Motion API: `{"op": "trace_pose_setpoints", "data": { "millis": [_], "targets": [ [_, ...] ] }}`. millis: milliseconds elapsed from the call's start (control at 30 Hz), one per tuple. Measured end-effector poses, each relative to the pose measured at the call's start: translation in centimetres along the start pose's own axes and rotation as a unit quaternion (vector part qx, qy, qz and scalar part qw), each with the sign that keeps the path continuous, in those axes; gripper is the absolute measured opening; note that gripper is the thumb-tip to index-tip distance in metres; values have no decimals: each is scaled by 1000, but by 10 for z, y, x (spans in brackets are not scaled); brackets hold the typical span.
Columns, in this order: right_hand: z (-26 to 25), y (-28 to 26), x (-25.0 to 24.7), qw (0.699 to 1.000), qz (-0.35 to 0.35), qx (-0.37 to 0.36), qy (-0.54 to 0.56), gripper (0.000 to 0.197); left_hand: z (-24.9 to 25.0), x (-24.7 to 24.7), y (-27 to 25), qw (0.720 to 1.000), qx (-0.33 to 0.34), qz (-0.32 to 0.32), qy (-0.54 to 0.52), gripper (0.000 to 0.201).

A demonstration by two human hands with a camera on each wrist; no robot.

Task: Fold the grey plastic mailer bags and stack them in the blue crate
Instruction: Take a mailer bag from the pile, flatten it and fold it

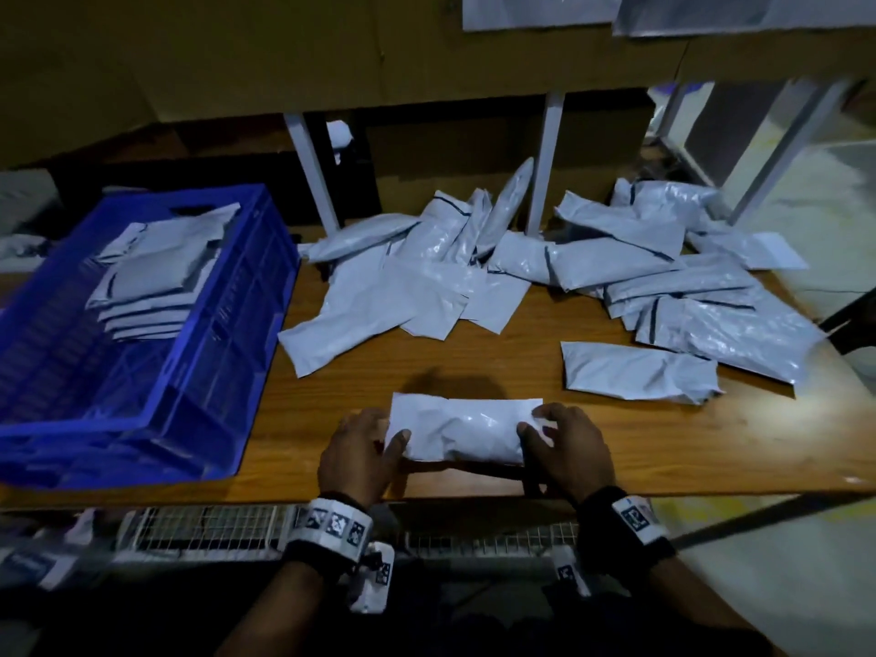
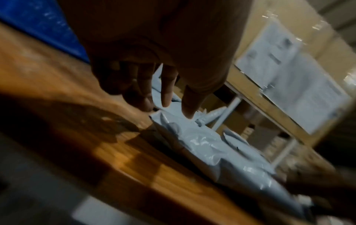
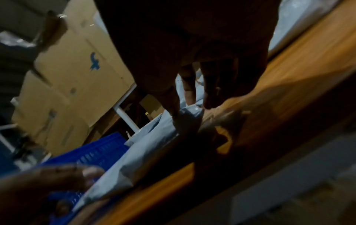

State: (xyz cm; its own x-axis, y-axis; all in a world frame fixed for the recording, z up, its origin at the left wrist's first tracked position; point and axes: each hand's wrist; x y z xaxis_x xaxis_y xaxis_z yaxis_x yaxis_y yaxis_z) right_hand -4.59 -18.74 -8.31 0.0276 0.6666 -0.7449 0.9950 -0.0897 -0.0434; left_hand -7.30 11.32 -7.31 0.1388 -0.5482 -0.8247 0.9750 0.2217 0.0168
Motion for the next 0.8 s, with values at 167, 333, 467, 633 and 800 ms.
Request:
{"op": "trace_pose_setpoints", "data": {
  "millis": [167, 333, 467, 633, 800],
  "targets": [
    [-24, 5, 25, 968, 91, -199, -125, 38, 36, 27, 2, 953, 276, 52, 112, 43],
    [-23, 15, 68, 944, 35, -257, -205, 53, 47, 66, 10, 916, 324, -63, 229, 63],
    [-11, 13, 79, 940, 24, -257, -225, 55, 33, 81, 13, 907, 323, -95, 252, 66],
    [-8, 9, 82, 935, 38, -269, -227, 52, 28, 86, 12, 913, 321, -82, 236, 64],
    [-8, 8, 84, 935, 39, -268, -228, 50, 24, 89, 13, 912, 326, -91, 233, 63]
  ]
}}
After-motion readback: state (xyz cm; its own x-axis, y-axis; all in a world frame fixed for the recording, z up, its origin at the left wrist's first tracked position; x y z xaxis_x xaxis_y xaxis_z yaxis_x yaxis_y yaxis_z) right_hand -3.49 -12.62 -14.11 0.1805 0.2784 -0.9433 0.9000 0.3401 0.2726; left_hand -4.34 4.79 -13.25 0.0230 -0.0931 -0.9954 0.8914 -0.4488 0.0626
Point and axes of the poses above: each hand's wrist, its own y-axis towards the middle knuckle, its own x-axis out of the palm, z = x × y, and after that the axes turned 1 degree about x, right-handed
